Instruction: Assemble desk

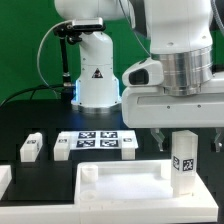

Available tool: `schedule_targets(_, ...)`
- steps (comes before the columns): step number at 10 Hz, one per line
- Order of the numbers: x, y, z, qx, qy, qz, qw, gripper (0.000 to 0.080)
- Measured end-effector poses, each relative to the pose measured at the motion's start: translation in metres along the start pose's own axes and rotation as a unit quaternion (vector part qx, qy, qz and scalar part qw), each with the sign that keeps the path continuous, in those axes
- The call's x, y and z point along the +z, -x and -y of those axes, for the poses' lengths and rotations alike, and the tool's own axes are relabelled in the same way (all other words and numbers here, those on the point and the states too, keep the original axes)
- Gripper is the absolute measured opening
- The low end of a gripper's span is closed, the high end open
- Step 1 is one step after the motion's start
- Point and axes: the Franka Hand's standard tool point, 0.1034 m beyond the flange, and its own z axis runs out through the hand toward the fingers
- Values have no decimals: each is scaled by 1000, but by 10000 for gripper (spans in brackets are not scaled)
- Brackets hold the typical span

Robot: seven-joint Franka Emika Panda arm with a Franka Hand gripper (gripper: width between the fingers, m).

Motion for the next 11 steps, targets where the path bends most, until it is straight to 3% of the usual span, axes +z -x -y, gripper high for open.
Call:
schedule_targets(1, -1, 0, 1, -101, 21, -4, 995, 649)
schedule_targets(2, 1, 2, 1, -181, 21, -3, 983, 649)
schedule_targets(5, 4, 4, 0, -173, 20, -5, 985, 626)
schedule_targets(7, 5, 4, -2, -124, 21, -6, 992, 294)
schedule_targets(11, 6, 3, -4, 70, 15, -19, 997, 293)
